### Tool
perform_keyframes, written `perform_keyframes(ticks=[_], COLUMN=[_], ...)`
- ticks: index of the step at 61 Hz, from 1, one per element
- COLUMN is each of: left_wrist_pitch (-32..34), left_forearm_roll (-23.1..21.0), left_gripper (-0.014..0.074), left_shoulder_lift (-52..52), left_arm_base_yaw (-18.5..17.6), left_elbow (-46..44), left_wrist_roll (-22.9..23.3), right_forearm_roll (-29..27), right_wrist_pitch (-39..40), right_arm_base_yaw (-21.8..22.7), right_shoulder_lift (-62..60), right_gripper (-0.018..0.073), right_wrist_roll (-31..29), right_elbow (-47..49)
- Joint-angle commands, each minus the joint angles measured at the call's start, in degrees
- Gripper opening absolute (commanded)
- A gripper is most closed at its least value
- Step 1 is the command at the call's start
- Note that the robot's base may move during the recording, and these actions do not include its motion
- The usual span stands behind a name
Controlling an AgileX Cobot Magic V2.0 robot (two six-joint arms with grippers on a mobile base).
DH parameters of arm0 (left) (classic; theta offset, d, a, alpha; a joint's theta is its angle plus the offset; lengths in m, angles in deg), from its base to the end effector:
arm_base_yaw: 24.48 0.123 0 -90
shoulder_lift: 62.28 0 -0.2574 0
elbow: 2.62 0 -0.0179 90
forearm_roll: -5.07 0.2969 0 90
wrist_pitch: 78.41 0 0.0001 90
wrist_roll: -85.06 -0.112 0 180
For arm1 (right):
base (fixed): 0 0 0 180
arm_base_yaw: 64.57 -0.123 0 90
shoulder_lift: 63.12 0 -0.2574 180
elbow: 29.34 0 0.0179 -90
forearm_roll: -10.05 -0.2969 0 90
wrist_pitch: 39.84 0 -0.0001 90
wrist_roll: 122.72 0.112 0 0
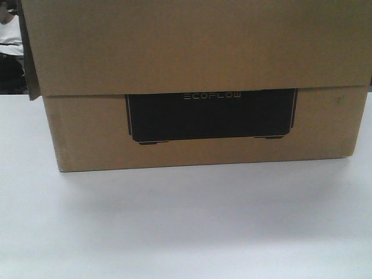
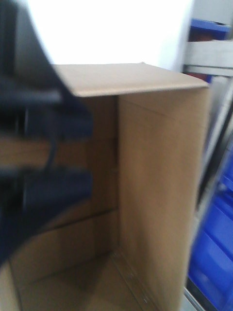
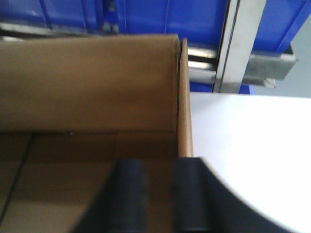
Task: Grab box from left shelf to table start
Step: 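Open both grippers to release the box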
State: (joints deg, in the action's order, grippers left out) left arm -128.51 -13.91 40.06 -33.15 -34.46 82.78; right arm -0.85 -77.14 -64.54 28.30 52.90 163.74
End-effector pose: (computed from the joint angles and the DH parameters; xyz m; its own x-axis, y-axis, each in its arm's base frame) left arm 0.4146 -0.0915 0.4377 -0.5358 -0.0911 -0.8394 0.2714 0.9228 -0.2734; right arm 0.3942 0.0126 0.4105 -0.4314 0.0752 -0.8990 -0.0709 0.9906 0.1169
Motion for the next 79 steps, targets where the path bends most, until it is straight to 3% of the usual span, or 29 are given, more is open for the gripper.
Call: perform_keyframes(ticks=[1,13,22,35,46,58,65,79], left_wrist_pitch=[4.87,4.61,2.41,21.31,31.29,47.3,51.94,52.33], left_forearm_roll=[-1.81,-1.66,1.38,1.8,2.46,11.54,15.77,15.91], left_gripper=[-0.0066,-0.0067,-0.0067,-0.0067,-0.0067,-0.0067,-0.0067,-0.0067], left_shoulder_lift=[-2.61,-2.39,-4.19,-15.02,-27.67,-42.34,-50.3,-64.9], left_arm_base_yaw=[-0.2,0.52,0.52,0.52,0.52,0.52,0.52,0.52], left_elbow=[-2.11,-2.11,1.88,20.64,39.44,58.97,68.21,79.94], left_wrist_roll=[0.3,0.04,0.04,-2.24,-2.52,-2.52,-2.52,-2.52], right_forearm_roll=[-0.44,-2.09,-3.17,-3.08,-0.82,1.37,1.37,1.37], right_wrist_pitch=[3.94,3.6,10.44,27.53,40.19,46.01,45.83,45.31], right_arm_base_yaw=[0.24,0.24,0.19,0.19,0.19,0.19,0.19,0.19], right_shoulder_lift=[-2.43,-2.86,-5.93,-17.83,-27.77,-37.89,-44.85,-59.92], right_gripper=[0.0025,0.0038,0.0036,0.0025,0.0023,0.0023,0.0023,0.0023], right_wrist_roll=[-0.6,-0.54,-0.6,-0.72,-0.77,-0.77,-0.77,-0.77], right_elbow=[2.11,1.94,-5.41,-27.57,-42.76,-54.58,-60.57,-68.62])
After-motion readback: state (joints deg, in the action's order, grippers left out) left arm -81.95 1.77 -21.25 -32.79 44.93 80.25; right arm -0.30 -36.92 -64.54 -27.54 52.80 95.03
